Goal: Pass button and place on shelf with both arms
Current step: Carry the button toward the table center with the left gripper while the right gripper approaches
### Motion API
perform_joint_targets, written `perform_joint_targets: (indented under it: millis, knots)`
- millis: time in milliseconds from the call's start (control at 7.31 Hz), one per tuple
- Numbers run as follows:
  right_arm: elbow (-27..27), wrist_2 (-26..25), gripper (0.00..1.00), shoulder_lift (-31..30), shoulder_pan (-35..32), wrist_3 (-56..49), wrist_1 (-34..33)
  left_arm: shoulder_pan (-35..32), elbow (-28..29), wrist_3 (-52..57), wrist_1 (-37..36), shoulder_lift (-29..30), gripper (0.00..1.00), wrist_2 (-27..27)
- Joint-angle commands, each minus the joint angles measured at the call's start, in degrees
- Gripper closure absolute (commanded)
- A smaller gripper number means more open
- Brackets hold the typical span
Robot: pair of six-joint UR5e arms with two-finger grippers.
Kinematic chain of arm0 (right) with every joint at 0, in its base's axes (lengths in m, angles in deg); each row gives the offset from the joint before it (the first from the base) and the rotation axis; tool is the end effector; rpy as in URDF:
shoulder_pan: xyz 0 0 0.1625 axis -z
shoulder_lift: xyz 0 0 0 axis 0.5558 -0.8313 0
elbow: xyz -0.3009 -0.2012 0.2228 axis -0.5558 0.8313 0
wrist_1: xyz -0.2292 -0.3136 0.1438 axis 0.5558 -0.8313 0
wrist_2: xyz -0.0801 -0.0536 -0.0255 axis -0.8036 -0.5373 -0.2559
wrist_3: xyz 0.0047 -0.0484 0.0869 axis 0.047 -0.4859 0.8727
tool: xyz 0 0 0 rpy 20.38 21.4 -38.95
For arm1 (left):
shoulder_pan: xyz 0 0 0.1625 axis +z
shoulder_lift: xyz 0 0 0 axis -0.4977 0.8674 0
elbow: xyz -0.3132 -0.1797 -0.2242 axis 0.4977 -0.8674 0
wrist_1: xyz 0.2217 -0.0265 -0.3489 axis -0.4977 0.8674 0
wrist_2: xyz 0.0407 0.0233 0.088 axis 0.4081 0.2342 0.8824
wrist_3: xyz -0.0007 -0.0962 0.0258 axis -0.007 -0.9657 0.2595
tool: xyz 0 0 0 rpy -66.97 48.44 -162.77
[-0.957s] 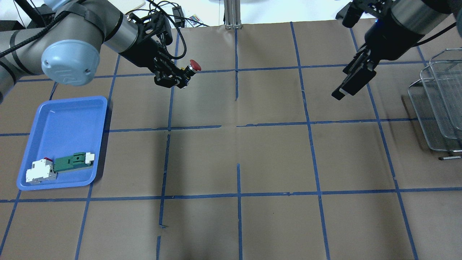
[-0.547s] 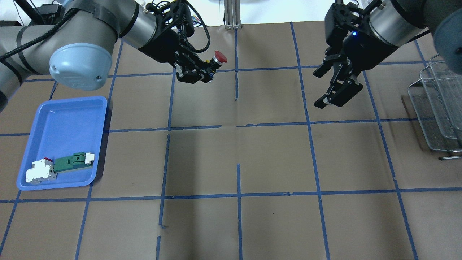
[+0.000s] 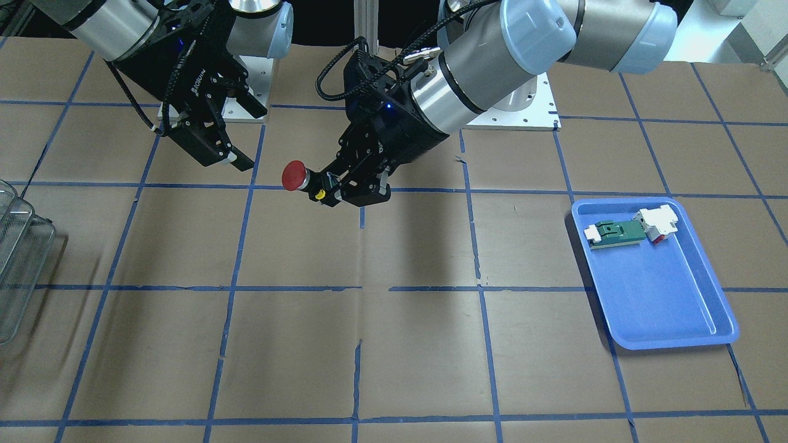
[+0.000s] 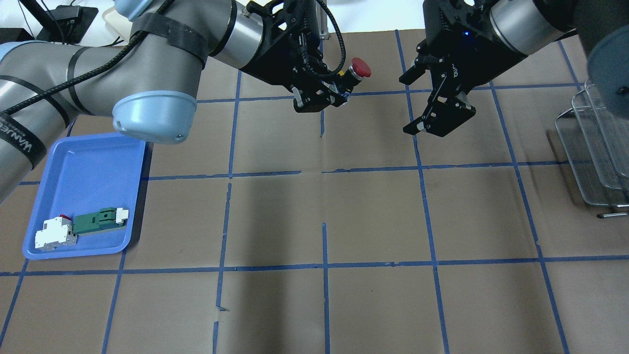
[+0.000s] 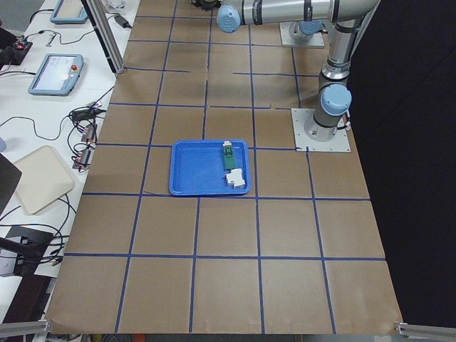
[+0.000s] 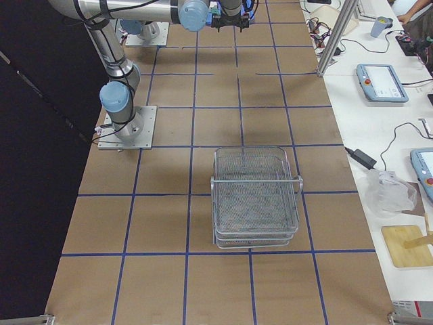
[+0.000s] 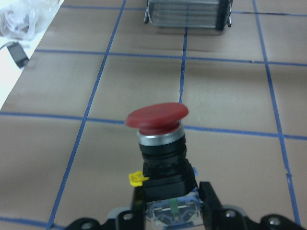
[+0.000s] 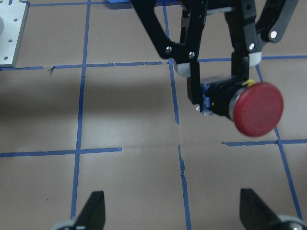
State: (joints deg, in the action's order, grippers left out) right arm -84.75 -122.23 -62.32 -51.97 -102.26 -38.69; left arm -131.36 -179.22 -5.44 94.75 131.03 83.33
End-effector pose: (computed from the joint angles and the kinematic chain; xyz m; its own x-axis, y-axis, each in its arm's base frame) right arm 0.1515 -0.4773 0.4986 -0.0413 -0.9981 0.0458 -0.8463 0.0105 -0.5327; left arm -0.3068 -0.5166 0.4495 -0.0726 0.9959 -0.0547 0.7332 0.0161 -0.6799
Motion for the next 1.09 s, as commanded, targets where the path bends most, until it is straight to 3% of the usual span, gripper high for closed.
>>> perform_joint_targets:
  millis: [0, 410, 684, 957]
  knots:
    - [0.0, -0.5, 0.0, 0.1, 0.2, -4.5, -0.7, -2.2, -0.3, -2.0, -0.4, -1.5, 1.0, -2.3]
    - [2.0, -0.3, 0.0, -0.6, 1.3, 4.1, -0.6, -2.5, -2.3, -1.2, -2.7, -2.9, 1.0, -3.7]
    - [2.6, 0.1, 0.0, -3.4, 0.8, 4.6, -0.4, -2.6, -4.2, -1.6, -5.0, -2.5, 1.0, -3.8]
    - [2.8, 0.8, 0.0, -2.3, 0.3, 3.9, -0.8, -2.8, -4.9, -1.7, -7.7, -2.6, 1.0, -5.6]
